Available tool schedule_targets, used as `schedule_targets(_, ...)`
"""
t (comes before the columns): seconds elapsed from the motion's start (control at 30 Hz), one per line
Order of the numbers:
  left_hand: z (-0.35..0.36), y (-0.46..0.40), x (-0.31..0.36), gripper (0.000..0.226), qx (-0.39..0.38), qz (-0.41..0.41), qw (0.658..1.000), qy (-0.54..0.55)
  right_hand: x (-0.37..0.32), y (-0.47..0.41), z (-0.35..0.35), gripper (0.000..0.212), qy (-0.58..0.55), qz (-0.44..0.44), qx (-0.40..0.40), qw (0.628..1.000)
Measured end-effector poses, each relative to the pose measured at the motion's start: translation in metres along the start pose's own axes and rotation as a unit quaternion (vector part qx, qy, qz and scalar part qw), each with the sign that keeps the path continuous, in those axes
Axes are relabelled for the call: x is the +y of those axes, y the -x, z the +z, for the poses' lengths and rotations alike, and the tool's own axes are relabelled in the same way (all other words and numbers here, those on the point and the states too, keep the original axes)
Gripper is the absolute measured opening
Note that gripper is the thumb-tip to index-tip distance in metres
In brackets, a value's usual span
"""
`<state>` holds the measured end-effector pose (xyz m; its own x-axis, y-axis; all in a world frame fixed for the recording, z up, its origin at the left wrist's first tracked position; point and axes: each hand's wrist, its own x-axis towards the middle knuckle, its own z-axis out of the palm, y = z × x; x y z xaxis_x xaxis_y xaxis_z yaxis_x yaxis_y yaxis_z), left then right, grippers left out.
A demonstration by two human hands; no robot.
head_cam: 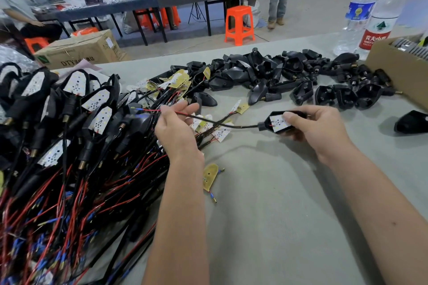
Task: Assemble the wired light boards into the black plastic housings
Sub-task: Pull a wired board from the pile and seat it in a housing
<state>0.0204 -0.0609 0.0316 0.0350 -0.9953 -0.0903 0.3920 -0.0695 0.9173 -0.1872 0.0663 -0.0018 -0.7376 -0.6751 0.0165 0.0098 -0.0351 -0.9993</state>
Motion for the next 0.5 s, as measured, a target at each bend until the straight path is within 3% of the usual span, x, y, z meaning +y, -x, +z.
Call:
schedule_targets(0.13,-0.003,-0.001,0.008,0.037,0.014,0.089,0.996,0.009,0.005,0.002,-0.003,0.009,0.178,-0.048,-0.060,0.981)
schedule_targets(0.3,0.003,0.003,0.018,0.029,-0.078,0.128,0.989,0.020,-0.002,0.004,-0.004,0.009,0.227,-0.071,-0.166,0.957)
schedule_targets(0.4,0.005,0.010,0.015,0.033,-0.146,0.186,0.966,-0.103,-0.002,0.005,-0.001,0.009,0.219,-0.054,-0.205,0.952)
schedule_targets(0.5,0.008,0.017,0.011,0.036,-0.185,0.283,0.900,-0.275,0.000,0.005,0.001,0.011,0.187,-0.032,-0.206,0.960)
